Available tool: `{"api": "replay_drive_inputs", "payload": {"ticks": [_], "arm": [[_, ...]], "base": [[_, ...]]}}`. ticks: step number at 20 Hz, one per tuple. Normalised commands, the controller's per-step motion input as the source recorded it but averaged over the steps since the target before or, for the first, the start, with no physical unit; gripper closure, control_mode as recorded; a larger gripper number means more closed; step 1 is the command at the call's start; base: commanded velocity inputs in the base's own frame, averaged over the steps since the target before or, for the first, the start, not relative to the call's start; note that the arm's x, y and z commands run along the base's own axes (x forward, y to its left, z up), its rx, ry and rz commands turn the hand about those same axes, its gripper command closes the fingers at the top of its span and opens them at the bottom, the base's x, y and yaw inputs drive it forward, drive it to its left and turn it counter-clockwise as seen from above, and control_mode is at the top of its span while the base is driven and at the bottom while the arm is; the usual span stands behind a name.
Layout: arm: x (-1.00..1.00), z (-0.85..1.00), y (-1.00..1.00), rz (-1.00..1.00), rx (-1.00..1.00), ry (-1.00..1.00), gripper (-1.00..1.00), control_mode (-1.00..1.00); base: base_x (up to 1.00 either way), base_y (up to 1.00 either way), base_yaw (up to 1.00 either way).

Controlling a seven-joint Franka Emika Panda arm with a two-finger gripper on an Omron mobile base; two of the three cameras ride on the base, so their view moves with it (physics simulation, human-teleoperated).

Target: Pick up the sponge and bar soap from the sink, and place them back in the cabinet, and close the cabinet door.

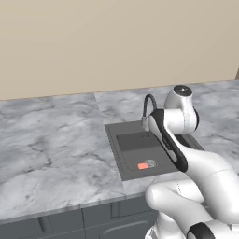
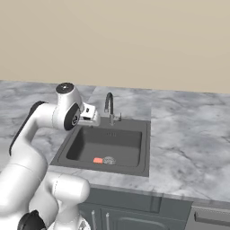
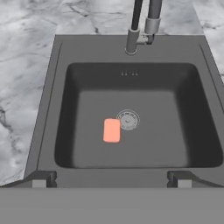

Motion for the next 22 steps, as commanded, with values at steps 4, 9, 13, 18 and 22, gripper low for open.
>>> {"api": "replay_drive_inputs", "payload": {"ticks": [4,9,13,18,22], "arm": [[0.24,-0.14,0.0,0.0,0.0,0.0,-1.0,-1.0],[0.18,-0.15,0.0,0.0,0.0,0.0,-1.0,-1.0],[0.17,-0.14,0.0,0.0,0.0,0.0,-1.0,-1.0],[0.08,-0.12,0.0,0.0,0.0,0.0,-1.0,-1.0],[0.11,-0.12,0.0,0.0,0.0,0.01,-1.0,-1.0]], "base": [[0.0,0.0,0.0],[0.0,0.0,0.0],[0.0,0.0,0.0],[0.0,0.0,0.0],[0.0,0.0,0.0]]}}
